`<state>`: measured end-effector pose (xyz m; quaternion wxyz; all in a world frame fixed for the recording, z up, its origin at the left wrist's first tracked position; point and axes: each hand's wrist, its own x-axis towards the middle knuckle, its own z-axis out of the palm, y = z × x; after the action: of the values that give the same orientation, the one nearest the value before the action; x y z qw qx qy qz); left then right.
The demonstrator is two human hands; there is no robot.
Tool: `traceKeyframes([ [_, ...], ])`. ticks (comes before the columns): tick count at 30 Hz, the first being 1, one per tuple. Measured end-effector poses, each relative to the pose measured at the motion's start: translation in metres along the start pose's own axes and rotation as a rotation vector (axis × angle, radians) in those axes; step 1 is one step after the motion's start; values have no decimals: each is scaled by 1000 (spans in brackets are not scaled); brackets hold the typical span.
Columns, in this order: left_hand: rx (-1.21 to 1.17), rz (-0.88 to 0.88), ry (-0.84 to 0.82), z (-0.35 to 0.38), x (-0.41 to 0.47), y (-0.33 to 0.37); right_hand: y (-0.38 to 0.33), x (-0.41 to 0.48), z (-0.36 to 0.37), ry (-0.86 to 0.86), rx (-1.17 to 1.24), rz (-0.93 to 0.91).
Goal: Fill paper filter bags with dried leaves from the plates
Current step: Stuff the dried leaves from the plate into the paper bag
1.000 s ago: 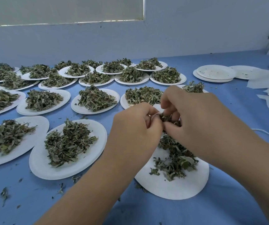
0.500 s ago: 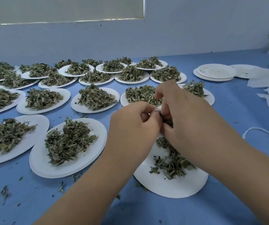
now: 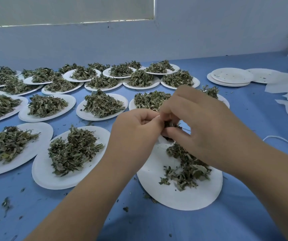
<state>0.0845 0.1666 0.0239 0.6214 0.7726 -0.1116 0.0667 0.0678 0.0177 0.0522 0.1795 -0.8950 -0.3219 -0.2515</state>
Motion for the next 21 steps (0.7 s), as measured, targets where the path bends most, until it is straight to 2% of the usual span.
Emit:
traceKeyframes([
  [7, -104, -66, 19, -4, 1, -2, 11, -2, 5, -1, 198, 2],
  [16, -91, -39, 40, -8, 0, -1, 12, -2, 9, 78, 225, 34],
  [21, -52, -20, 63, -5, 0, -2, 9, 0, 15, 29, 137, 41],
])
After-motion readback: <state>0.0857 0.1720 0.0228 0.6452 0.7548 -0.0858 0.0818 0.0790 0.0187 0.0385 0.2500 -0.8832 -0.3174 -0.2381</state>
